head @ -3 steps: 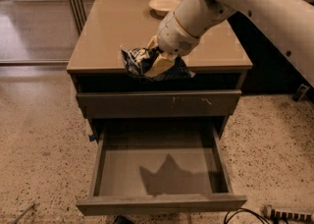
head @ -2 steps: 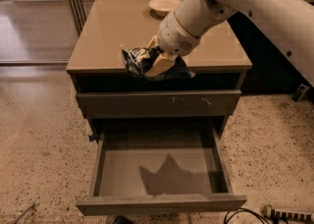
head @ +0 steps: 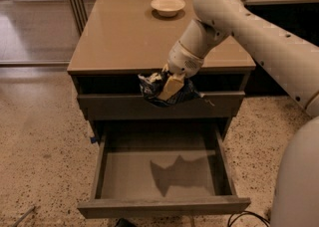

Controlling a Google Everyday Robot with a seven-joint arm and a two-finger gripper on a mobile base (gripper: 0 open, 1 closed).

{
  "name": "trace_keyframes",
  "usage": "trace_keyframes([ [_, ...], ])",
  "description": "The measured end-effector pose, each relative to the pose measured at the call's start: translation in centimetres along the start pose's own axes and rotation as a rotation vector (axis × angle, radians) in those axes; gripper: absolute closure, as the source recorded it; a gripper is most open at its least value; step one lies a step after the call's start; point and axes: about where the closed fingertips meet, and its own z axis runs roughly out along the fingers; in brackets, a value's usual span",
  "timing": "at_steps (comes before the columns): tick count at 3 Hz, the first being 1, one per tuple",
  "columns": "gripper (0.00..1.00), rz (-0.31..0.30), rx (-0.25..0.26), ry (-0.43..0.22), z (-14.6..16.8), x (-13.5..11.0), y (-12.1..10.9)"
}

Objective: Place blue chip bag into middle drawer

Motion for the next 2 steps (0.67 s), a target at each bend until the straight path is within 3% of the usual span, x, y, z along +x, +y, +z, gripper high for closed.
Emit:
trace_keyframes([
  [1, 1.0, 0.101, -0.072, -0.054, 3.3, 5.1, -0.1],
  [2, 1.0, 0.047, 0.008, -0.226, 5.0, 7.7, 3.2],
])
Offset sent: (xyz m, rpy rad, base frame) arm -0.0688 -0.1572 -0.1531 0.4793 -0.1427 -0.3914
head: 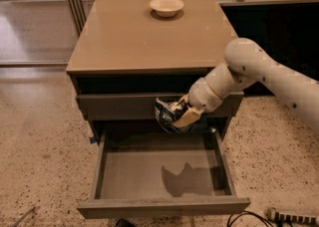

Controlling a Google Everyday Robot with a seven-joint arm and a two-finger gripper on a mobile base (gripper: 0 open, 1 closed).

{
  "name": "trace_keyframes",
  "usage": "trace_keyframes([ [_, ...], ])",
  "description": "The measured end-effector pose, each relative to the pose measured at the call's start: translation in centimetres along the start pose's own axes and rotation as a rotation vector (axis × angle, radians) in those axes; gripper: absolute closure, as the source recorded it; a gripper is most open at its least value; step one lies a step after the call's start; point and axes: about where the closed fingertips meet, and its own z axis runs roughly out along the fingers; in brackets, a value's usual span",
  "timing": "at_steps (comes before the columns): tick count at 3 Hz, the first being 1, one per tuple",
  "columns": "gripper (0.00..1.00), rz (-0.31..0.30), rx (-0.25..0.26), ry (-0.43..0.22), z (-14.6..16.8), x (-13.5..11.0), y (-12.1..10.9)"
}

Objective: Place blue chip bag into middle drawer

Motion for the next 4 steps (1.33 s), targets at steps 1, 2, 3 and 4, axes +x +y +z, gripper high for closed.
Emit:
trace_keyframes([
  [1, 1.0, -0.102, 0.072, -0.135, 2.9, 1.1, 3.6],
  [2, 1.0, -0.124, 0.133, -0.139, 3.3, 3.5, 5.1],
  [3, 1.0, -0.123, 0.133, -0.139, 3.3, 3.6, 5.1],
  [4, 1.0, -0.106, 0.126, -0.137, 4.2, 4.5, 5.1],
])
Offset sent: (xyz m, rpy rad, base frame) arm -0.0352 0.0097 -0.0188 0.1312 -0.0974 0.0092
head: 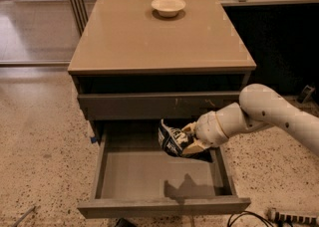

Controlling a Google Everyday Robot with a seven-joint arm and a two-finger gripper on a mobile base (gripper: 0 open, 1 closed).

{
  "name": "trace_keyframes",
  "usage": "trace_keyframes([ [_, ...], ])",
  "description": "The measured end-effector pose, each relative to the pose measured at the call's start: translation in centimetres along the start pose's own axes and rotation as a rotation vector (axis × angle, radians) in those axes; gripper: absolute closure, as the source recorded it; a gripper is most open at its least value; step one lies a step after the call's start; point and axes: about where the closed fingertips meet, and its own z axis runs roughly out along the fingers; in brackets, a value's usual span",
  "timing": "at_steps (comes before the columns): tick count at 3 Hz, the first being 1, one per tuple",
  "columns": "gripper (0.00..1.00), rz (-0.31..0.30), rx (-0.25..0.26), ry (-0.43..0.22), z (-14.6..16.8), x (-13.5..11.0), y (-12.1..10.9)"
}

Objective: Place blue chip bag into middle drawer

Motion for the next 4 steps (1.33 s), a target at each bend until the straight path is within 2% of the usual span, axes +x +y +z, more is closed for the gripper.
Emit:
trace_keyframes([
  [2, 1.0, 0.172, -0.039, 0.027, 4.0, 8.5, 0.9],
  [3, 1.0, 0.221, -0.01, 0.061, 5.6, 12.1, 1.6],
  [4, 1.0, 0.221, -0.01, 0.061, 5.6, 12.1, 1.6],
])
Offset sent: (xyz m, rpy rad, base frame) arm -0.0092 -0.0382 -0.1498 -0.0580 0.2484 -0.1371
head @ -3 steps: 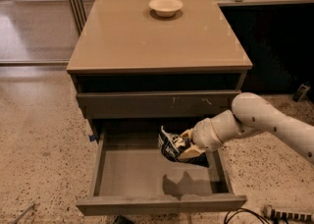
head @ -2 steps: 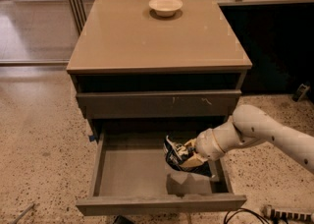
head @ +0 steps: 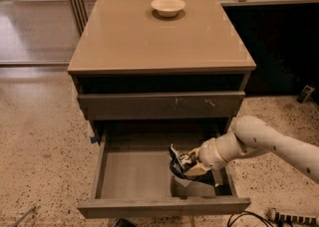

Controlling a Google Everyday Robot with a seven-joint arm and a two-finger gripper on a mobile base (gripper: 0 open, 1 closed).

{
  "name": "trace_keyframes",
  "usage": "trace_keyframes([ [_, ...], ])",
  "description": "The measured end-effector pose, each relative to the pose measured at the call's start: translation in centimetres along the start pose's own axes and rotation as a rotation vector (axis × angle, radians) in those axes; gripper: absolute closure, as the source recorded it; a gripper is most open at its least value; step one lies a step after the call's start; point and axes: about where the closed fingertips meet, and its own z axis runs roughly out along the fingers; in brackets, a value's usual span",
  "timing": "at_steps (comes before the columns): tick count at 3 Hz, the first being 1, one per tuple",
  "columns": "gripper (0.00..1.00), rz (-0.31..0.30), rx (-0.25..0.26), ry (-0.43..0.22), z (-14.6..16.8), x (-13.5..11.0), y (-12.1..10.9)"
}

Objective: Place blue chip bag into middle drawer

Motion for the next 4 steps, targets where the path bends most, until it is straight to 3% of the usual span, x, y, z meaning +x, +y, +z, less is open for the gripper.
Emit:
trace_keyframes([
  [1, 1.0, -0.004, 0.022, -0.024, 0.2, -0.5, -1.1],
  [2, 1.0, -0.007, 0.072, -0.042, 0.8, -2.0, -4.8],
  [3, 1.0, -0.013, 0.064, -0.006, 2.0, -3.6, -8.3],
  [4, 1.0, -0.013, 0.02, 0.048, 3.4, -5.0, -10.9],
])
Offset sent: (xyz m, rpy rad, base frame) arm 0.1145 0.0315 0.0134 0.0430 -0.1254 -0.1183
